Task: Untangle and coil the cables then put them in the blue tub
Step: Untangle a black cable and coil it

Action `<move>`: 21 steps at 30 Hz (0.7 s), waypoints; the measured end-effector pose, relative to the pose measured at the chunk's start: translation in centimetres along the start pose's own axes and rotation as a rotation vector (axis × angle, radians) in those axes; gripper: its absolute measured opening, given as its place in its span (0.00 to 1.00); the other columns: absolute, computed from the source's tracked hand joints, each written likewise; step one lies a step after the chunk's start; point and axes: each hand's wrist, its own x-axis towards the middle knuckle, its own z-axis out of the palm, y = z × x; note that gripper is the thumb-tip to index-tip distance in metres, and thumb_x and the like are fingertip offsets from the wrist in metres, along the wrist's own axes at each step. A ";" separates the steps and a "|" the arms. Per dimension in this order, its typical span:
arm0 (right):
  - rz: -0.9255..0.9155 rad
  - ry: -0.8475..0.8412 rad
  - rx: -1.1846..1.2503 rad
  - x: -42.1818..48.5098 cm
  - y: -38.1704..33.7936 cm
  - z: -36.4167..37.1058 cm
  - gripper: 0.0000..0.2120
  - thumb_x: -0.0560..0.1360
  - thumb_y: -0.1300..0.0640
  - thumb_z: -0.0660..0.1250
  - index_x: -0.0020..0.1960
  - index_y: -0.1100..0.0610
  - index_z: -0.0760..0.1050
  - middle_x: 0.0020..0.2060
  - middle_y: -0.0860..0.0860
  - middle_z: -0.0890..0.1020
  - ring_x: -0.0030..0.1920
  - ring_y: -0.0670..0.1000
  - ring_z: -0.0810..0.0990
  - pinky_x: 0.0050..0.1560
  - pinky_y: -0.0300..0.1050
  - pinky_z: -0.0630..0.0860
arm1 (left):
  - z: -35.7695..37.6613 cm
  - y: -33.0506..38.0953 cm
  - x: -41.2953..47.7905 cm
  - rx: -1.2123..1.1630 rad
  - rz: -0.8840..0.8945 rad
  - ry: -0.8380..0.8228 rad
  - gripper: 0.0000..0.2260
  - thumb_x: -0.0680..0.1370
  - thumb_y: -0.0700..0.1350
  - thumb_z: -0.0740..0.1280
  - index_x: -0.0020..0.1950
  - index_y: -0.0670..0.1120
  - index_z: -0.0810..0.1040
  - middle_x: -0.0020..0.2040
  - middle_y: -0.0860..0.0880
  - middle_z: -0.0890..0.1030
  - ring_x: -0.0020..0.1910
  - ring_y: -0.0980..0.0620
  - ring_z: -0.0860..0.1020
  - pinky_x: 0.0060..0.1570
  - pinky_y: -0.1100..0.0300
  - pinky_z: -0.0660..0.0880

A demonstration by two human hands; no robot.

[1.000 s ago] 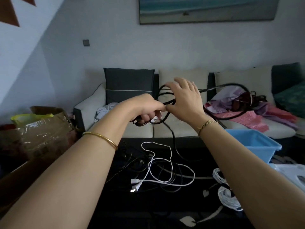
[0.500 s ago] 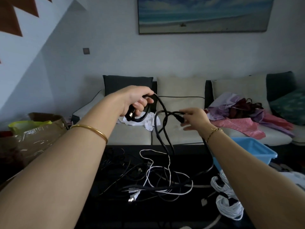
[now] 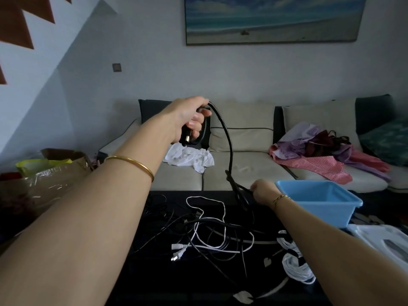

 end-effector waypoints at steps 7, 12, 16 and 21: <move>-0.388 0.044 1.004 -4.3 -5.7 -4.9 0.12 0.81 0.51 0.57 0.53 0.55 0.77 0.45 0.54 0.83 0.49 0.51 0.81 0.54 0.46 0.73 | 1.1 -0.5 -0.8 0.009 -0.102 -0.148 0.15 0.81 0.50 0.57 0.40 0.44 0.73 0.19 0.56 0.59 0.16 0.59 0.56 0.19 0.69 0.58; -0.449 0.032 0.836 -5.1 -6.1 -4.0 0.09 0.81 0.61 0.57 0.47 0.60 0.74 0.28 0.52 0.78 0.34 0.54 0.80 0.43 0.47 0.76 | 0.7 -1.0 -1.3 -0.432 -0.155 -0.292 0.15 0.81 0.50 0.57 0.41 0.43 0.75 0.18 0.55 0.59 0.14 0.58 0.58 0.19 0.69 0.59; -0.403 -0.059 0.811 -5.9 -6.2 -3.3 0.09 0.80 0.59 0.56 0.46 0.62 0.72 0.27 0.58 0.76 0.27 0.52 0.78 0.33 0.38 0.75 | 0.7 -1.3 -1.3 -0.747 -0.127 -0.341 0.14 0.81 0.48 0.57 0.42 0.41 0.75 0.17 0.54 0.60 0.14 0.56 0.60 0.18 0.68 0.61; -0.363 -0.174 0.416 -6.1 -6.8 -3.9 0.03 0.76 0.62 0.62 0.49 0.61 0.72 0.34 0.53 0.78 0.32 0.52 0.79 0.40 0.46 0.78 | 1.4 -1.7 -0.3 -1.094 -0.032 -0.197 0.12 0.81 0.45 0.58 0.44 0.38 0.74 0.18 0.54 0.63 0.15 0.59 0.62 0.20 0.70 0.64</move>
